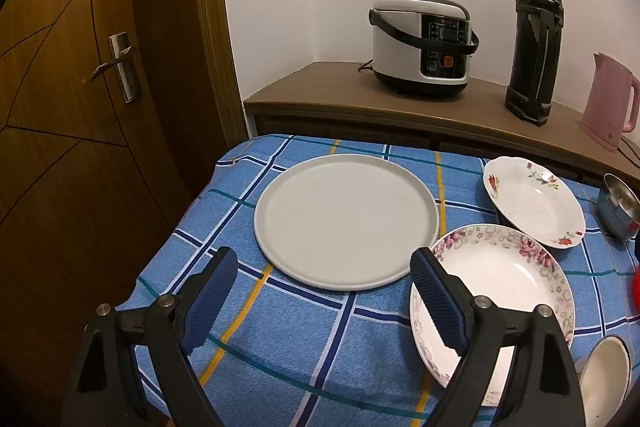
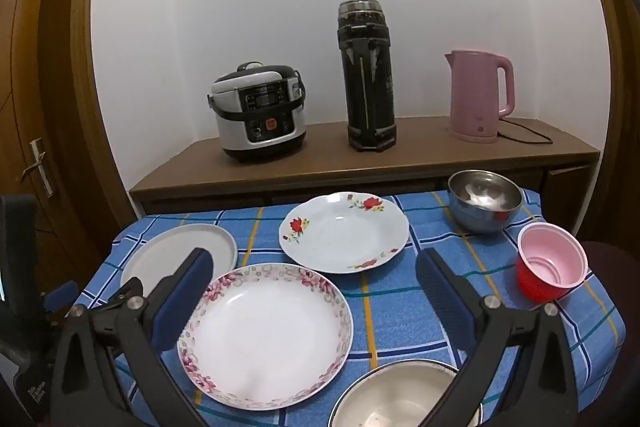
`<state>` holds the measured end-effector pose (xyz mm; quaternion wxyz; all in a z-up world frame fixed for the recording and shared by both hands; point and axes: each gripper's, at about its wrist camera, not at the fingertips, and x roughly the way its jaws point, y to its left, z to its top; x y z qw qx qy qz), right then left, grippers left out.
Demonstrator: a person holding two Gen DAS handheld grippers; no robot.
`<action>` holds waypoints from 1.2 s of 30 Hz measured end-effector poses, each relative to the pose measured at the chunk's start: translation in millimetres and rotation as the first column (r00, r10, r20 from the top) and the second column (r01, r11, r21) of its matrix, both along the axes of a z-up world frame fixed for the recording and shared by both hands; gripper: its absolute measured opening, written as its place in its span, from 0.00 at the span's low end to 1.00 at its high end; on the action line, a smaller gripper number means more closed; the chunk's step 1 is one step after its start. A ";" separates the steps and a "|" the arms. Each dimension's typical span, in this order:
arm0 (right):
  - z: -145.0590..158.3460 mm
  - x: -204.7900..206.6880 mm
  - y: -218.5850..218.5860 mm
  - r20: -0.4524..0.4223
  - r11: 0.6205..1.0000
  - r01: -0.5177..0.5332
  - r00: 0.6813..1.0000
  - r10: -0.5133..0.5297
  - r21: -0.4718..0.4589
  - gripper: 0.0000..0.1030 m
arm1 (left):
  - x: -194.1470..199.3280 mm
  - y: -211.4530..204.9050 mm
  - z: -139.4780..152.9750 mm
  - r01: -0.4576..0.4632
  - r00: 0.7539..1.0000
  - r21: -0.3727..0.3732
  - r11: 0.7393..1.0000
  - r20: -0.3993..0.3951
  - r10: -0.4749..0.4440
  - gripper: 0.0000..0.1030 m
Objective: Organize plates and bowls
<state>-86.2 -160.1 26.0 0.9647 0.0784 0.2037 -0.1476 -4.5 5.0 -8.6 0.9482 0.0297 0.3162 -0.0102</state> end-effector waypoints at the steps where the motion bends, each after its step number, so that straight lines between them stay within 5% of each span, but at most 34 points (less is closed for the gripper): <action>1: 0.0 0.3 -0.1 -0.002 1.000 0.001 1.000 -0.001 0.001 1.00 | -0.4 0.0 0.0 0.000 1.000 0.003 1.000 0.001 0.000 0.87; 36: -0.2 3.8 4.5 -0.008 1.000 -0.008 1.000 0.008 -0.002 1.00 | 1.7 2.5 5.9 0.008 1.000 0.019 1.000 0.001 -0.008 0.87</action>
